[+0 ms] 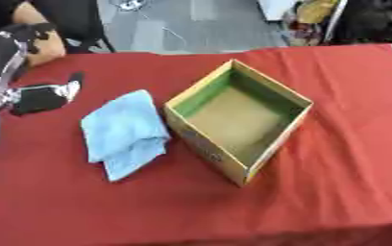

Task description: Pick up objects on the table and place them in the box.

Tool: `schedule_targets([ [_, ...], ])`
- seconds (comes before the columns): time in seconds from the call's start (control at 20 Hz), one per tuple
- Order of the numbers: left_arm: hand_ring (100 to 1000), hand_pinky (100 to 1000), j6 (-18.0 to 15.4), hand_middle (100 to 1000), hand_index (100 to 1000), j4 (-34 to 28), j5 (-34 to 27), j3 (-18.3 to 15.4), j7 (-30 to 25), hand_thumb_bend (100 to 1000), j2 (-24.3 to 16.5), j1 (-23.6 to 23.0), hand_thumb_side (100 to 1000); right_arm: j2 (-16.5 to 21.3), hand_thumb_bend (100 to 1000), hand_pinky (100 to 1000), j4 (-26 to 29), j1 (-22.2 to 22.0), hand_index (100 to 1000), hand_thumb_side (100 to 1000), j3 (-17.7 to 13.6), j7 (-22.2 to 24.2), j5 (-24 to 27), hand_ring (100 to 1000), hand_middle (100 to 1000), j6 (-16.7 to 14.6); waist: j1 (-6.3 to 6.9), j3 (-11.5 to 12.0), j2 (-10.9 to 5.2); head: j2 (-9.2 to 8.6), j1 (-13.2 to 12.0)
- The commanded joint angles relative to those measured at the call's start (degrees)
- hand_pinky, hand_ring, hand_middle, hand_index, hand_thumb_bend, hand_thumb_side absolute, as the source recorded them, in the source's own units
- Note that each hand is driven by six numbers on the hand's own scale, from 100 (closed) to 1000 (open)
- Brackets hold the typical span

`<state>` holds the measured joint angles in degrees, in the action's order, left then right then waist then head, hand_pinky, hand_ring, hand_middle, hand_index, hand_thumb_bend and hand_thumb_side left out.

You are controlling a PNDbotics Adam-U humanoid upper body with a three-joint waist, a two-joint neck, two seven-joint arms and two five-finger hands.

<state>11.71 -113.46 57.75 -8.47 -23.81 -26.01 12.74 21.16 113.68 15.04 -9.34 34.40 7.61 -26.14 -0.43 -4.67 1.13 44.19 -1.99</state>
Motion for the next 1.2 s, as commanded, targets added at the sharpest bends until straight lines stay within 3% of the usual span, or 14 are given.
schedule_targets([
  [0.05, 707, 547, 0.0, 822, 967, -1.1, -0.3, -0.2, 0.2, 438, -0.9, 0.6, 427, 0.7, 478, 594, 0.9, 0.7, 980, 629, -0.2, 0.2, 0.4, 754, 841, 0.0, 0.13, 0.0, -0.51, -0.08, 0.0],
  [0.65, 705, 547, 0.1, 819, 963, -1.1, -0.1, -0.2, 0.2, 444, -0.9, 0.6, 437, 0.6, 479, 593, 0.9, 0.6, 978, 632, -0.1, 0.6, 0.6, 752, 834, 0.1, 0.15, 0.0, -0.52, -0.08, 0.0],
  [0.85, 717, 550, 0.6, 823, 969, -1.1, 1.8, 1.6, -1.9, 546, -1.8, 1.1, 555, 0.5, 480, 590, 0.9, 0.5, 979, 632, -0.2, 0.7, 0.6, 751, 833, 0.3, -0.02, -1.0, -0.43, -0.08, 0.0],
  [1.0, 766, 579, 1.0, 851, 976, -0.4, 3.1, 4.8, -5.8, 608, -6.0, 1.0, 621, 0.5, 479, 590, 0.9, 0.4, 978, 633, -0.1, 1.0, 0.6, 751, 833, 0.5, 0.18, -1.6, -0.59, -0.08, 0.0],
  [1.2, 766, 576, 2.0, 872, 976, 5.3, -3.4, 9.3, -6.0, 605, -14.3, 1.7, 748, 0.6, 478, 590, 0.9, 0.5, 979, 634, 0.1, 1.3, 0.7, 753, 832, 0.8, 0.63, -2.1, -0.93, -0.08, 0.1],
])
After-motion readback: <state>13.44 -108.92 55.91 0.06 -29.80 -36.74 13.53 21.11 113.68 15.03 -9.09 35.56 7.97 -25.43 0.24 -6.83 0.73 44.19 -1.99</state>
